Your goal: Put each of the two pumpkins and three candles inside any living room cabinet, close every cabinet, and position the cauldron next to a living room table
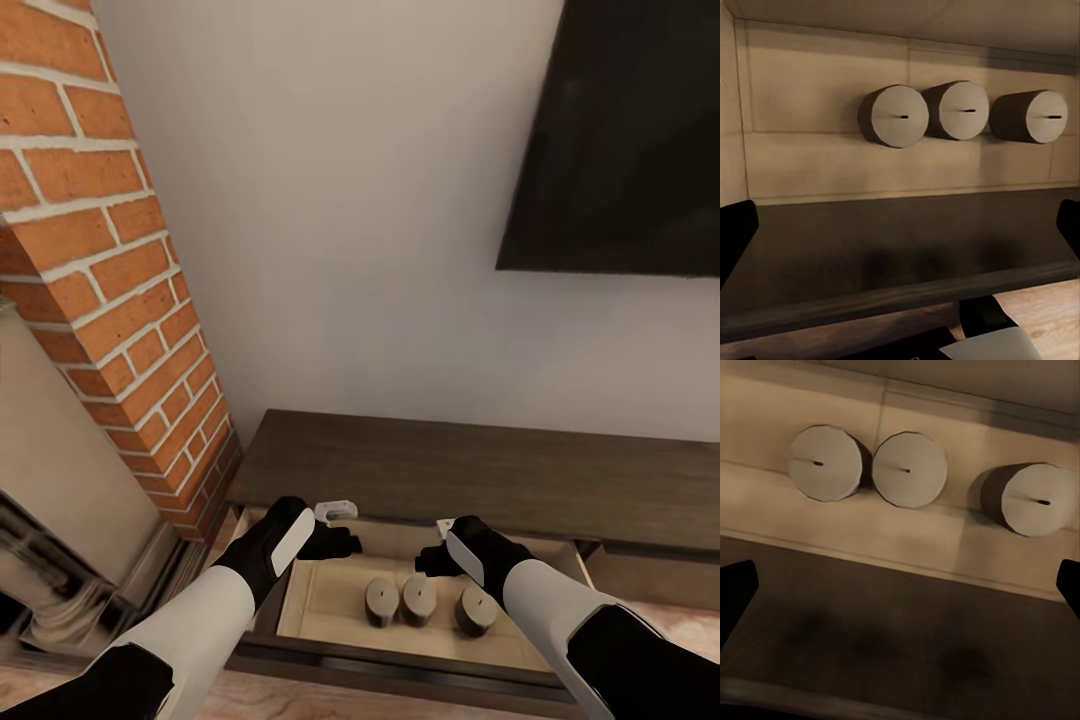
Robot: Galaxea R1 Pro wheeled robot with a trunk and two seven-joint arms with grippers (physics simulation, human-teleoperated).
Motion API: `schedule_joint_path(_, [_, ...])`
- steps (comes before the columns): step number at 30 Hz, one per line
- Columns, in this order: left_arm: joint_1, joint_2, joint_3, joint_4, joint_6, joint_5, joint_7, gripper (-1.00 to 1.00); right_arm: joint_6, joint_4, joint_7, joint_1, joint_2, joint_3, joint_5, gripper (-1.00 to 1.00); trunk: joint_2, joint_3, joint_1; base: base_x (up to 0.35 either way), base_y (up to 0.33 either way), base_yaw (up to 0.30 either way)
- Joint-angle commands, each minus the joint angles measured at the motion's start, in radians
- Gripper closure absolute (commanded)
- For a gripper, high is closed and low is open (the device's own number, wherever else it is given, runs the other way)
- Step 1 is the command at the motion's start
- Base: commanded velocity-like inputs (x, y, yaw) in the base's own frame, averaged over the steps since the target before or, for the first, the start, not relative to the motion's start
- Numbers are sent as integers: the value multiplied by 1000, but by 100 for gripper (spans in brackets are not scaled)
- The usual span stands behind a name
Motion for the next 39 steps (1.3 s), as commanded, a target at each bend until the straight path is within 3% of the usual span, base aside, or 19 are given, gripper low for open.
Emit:
schedule_joint_path(1, [0,0,-2,-1,3,11,10,-100,4,-2,-8,0,0,6,-11,-100,0,1,0,0,0,0])
schedule_joint_path(25, [0,0,-2,-1,2,11,10,-100,4,-2,-8,0,0,5,-11,-100,0,40,0,-5,0,0])
schedule_joint_path(39, [0,0,-2,-1,1,11,10,-100,1,-2,-8,0,0,7,-11,-100,0,63,0,-264,0,-54])
